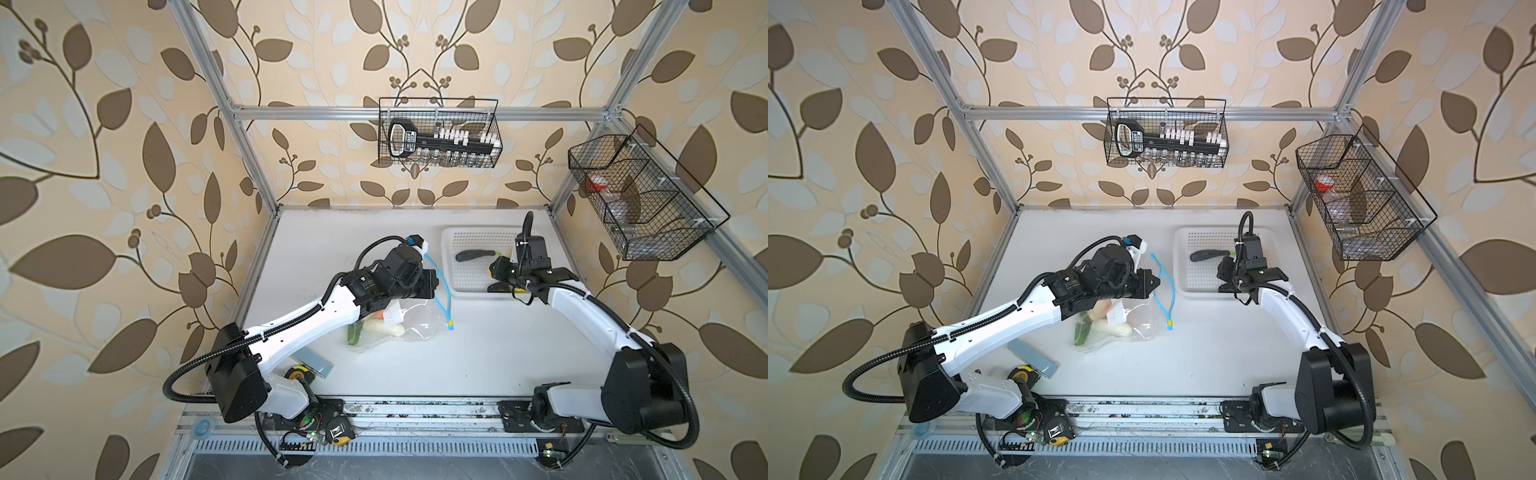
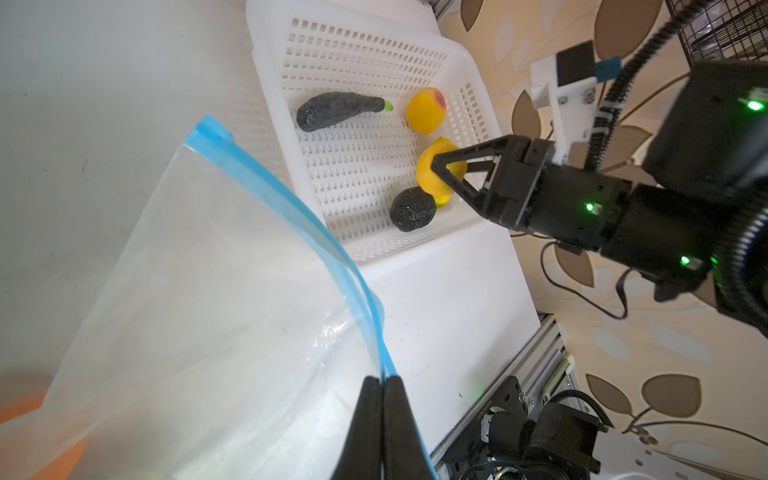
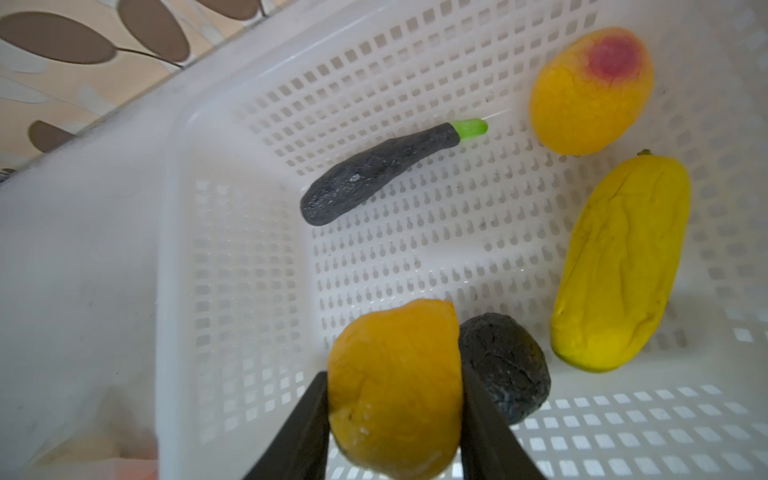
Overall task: Place the food in the zip-top bag and seal the zipper
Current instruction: 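Lift the lemon with the right gripper and carry it into the bag opening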
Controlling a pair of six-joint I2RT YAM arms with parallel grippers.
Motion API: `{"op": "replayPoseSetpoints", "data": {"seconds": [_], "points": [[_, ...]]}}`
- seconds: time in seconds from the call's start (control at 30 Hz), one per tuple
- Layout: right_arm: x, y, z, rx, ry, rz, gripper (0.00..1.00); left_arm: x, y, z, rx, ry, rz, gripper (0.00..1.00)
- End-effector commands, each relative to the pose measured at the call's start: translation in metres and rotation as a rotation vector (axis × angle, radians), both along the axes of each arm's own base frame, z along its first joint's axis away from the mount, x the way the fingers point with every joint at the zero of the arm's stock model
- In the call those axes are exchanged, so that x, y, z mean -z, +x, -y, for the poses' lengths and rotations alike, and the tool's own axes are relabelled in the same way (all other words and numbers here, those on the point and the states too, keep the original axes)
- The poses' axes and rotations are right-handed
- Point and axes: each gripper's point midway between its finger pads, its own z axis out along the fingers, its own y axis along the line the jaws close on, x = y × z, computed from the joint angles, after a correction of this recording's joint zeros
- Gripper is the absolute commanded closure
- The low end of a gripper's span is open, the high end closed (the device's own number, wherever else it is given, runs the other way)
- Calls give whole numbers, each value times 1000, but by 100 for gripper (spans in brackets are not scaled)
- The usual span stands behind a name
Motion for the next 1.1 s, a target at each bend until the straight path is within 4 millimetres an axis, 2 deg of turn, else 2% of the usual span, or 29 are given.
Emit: {"op": "replayPoseSetpoints", "data": {"seconds": [0.0,0.2,0.43,0.73,0.9,1.07], "points": [[-2,-25,-18,-60,39,-11,56,-31,8,4,-7,-68,48,100],[-15,-56,-56,-181,109,32,57,-34,7,5,-4,-69,45,100],[-39,-77,-102,-326,173,100,57,-36,8,5,-7,-71,43,100],[-72,-85,-135,-421,240,171,59,-37,6,4,-7,-75,35,100],[-77,-86,-150,-451,250,178,59,-39,6,4,-9,-79,38,100],[-72,-87,-163,-476,250,168,59,-39,6,4,-6,-79,36,100]]}}
